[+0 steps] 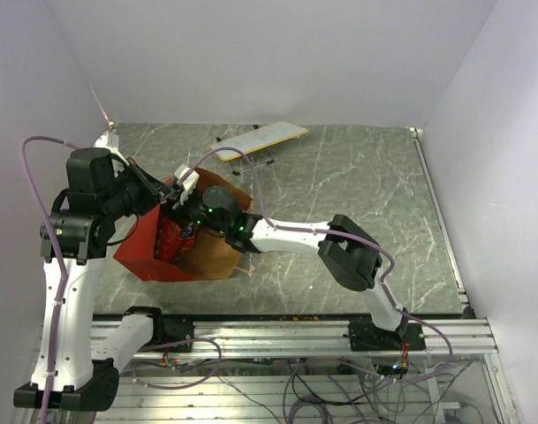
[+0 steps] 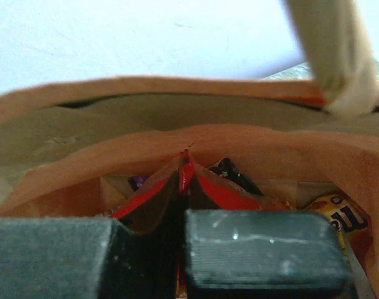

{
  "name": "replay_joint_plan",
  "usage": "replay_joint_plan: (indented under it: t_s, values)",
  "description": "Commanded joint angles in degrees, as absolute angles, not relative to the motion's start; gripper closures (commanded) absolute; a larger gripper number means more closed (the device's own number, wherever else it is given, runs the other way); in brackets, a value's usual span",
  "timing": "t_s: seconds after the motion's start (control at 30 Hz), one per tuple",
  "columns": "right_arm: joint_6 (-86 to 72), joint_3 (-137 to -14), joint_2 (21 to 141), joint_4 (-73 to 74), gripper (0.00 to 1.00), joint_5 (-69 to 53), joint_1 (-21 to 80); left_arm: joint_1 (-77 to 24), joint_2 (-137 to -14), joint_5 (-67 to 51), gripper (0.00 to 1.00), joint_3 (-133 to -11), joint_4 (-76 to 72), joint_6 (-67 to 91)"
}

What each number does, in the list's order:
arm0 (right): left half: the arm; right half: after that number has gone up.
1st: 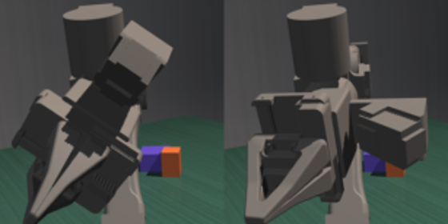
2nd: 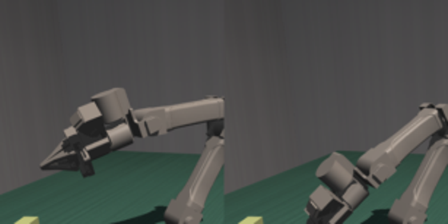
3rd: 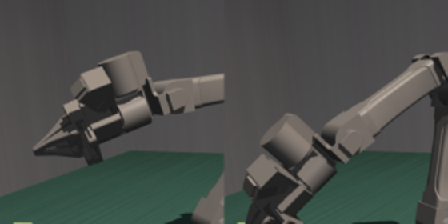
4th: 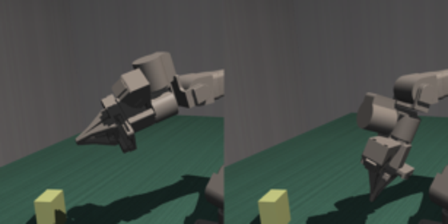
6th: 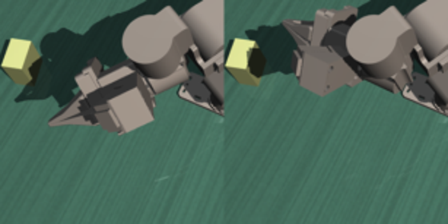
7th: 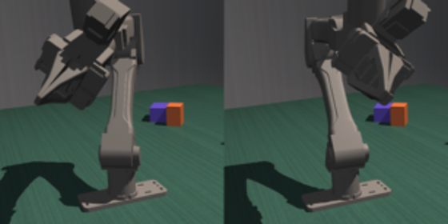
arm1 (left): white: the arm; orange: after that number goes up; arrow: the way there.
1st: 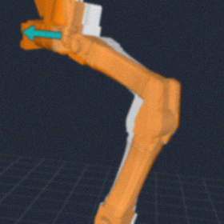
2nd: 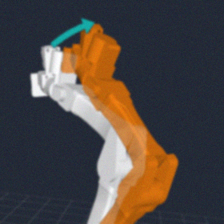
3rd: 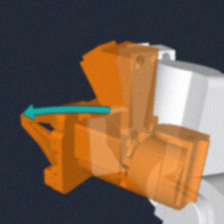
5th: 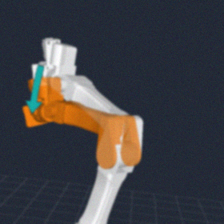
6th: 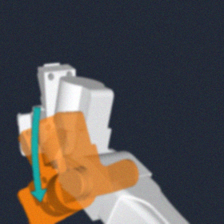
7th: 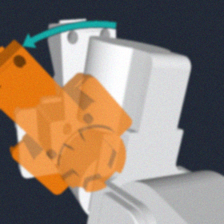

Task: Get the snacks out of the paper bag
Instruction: Take out the snack from the paper bag.

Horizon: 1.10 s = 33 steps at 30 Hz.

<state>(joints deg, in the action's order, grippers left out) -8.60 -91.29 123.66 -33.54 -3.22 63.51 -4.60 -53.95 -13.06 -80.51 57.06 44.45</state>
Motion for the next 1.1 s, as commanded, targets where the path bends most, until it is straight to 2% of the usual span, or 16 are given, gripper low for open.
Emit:
replay_joint_plan:
  t_s: [0.0,0.3,1.07]
  values:
    - [-8.41,-90.86,120.06,-31.17,1.00,-3.01,63.60,-4.75,-52.47,-9.67,0.93,-83.70,57.38,44.67]
    - [-10.56,-87.26,112.44,-29.77,1.00,-1.60,63.52,-4.75,-54.35,-3.67,0.93,-89.33,61.04,42.88]
    - [-17.07,-81.33,96.55,-26.80,1.00,9.90,62.63,-4.75,-48.46,-3.32,0.93,-82.22,60.77,43.54]
